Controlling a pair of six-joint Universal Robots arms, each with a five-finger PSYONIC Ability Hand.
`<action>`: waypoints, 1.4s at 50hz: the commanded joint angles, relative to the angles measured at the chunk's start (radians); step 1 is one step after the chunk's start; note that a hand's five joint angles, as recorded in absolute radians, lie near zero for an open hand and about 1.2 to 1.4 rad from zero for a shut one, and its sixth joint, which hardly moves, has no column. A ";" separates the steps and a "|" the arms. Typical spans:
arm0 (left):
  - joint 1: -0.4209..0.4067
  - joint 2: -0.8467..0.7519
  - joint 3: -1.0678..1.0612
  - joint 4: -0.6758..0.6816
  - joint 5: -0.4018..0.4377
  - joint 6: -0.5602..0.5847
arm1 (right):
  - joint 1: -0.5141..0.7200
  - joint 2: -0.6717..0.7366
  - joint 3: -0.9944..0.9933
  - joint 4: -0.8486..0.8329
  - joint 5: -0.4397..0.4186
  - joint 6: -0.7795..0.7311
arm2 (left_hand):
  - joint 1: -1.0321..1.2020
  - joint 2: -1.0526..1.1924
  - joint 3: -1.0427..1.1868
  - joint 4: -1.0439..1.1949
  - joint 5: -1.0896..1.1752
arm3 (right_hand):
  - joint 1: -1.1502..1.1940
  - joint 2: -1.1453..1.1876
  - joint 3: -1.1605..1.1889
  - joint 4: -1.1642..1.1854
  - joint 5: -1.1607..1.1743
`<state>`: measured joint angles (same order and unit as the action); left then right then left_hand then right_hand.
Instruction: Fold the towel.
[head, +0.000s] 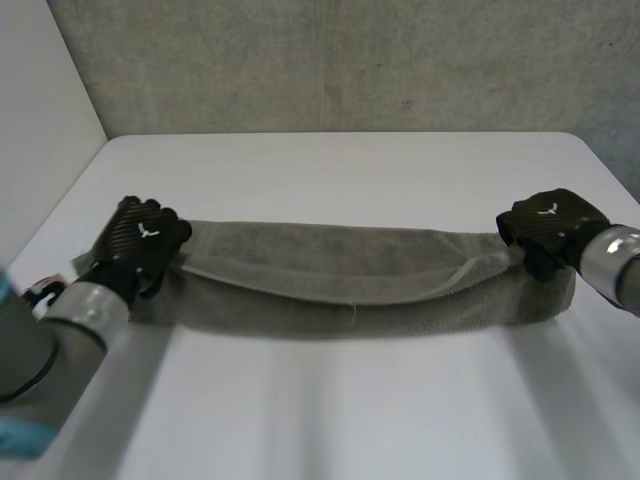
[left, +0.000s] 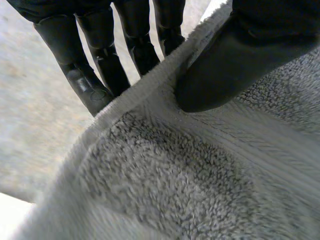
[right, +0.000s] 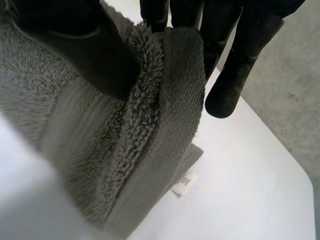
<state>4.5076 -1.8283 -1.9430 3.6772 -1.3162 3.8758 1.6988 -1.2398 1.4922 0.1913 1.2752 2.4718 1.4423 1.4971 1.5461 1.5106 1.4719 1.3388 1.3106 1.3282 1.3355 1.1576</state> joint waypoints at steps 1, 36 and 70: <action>-0.015 -0.296 0.278 0.000 -0.001 0.007 | 0.079 0.276 -0.262 -0.045 0.133 0.016 | -0.046 -0.101 -0.150 -0.114 -0.250 | 0.057 0.086 0.068 0.061 0.064; -0.094 -0.528 0.712 -0.095 -0.224 -0.093 | 0.144 0.354 -0.344 -0.303 0.354 0.099 | -1.261 -1.316 -1.365 -1.329 -1.465 | -1.164 -1.136 -1.154 -1.161 -1.158; -0.073 -0.117 0.131 0.047 -0.215 -0.314 | 0.153 0.490 -0.434 -0.179 0.072 0.325 | -1.261 -1.316 -1.365 -1.329 -1.465 | -1.164 -1.136 -1.154 -1.161 -1.158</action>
<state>4.4326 -1.9309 -1.8094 3.7002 -1.5298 3.5619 1.8394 -0.8483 1.1583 0.0189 1.3263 2.7934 0.2689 0.2644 0.2523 0.2665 0.2214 0.2311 0.2479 0.2451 0.2545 0.0558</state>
